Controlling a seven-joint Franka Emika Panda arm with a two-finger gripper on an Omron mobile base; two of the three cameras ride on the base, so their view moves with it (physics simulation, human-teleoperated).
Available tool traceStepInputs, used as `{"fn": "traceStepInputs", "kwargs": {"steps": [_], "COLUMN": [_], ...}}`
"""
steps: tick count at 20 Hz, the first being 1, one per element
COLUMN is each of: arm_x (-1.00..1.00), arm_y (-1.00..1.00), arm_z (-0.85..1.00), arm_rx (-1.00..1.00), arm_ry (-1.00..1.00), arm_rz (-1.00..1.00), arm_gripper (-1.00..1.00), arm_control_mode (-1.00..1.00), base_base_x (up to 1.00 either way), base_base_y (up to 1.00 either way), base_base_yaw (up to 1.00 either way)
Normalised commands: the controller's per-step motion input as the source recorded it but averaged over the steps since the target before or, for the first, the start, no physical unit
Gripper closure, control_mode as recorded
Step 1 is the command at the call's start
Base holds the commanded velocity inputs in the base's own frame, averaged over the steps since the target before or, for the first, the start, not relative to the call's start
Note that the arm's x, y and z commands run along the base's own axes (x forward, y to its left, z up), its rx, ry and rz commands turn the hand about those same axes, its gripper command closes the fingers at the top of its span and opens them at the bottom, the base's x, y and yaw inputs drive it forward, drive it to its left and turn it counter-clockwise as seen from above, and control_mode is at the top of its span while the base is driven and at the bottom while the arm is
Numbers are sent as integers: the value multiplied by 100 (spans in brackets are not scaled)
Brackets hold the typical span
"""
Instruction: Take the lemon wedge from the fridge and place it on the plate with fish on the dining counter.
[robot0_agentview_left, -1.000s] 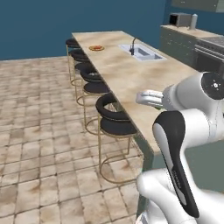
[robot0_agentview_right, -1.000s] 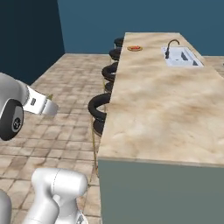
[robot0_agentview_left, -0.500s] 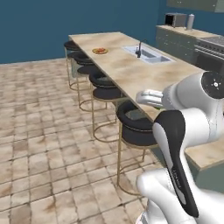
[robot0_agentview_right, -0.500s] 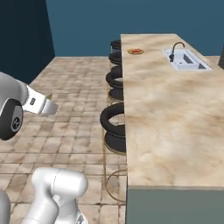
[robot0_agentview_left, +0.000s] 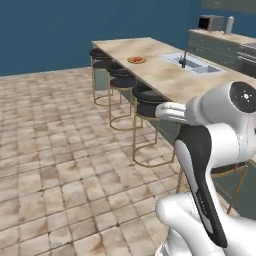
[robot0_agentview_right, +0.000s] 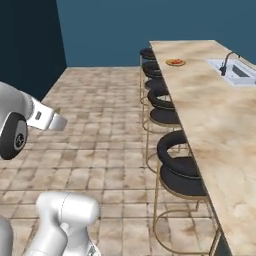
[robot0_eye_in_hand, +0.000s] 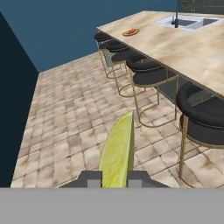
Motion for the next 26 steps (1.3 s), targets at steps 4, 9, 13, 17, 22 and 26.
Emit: {"fn": "traceStepInputs", "kwargs": {"steps": [4, 9, 13, 17, 22, 26], "arm_x": [0, 0, 0, 0, 0, 0], "arm_y": [0, 0, 0, 0, 0, 0], "arm_z": [0, 0, 0, 0, 0, 0], "arm_rx": [0, 0, 0, 0, 0, 0], "arm_ry": [0, 0, 0, 0, 0, 0], "arm_rz": [0, 0, 0, 0, 0, 0], "arm_gripper": [100, 100, 100, 100, 100, 100], "arm_control_mode": [100, 100, 100, 100, 100, 100], "base_base_x": [100, 100, 100, 100, 100, 100], "base_base_y": [100, 100, 100, 99, 95, 94], "base_base_yaw": [-23, -34, -34, -31, -31, -31]}}
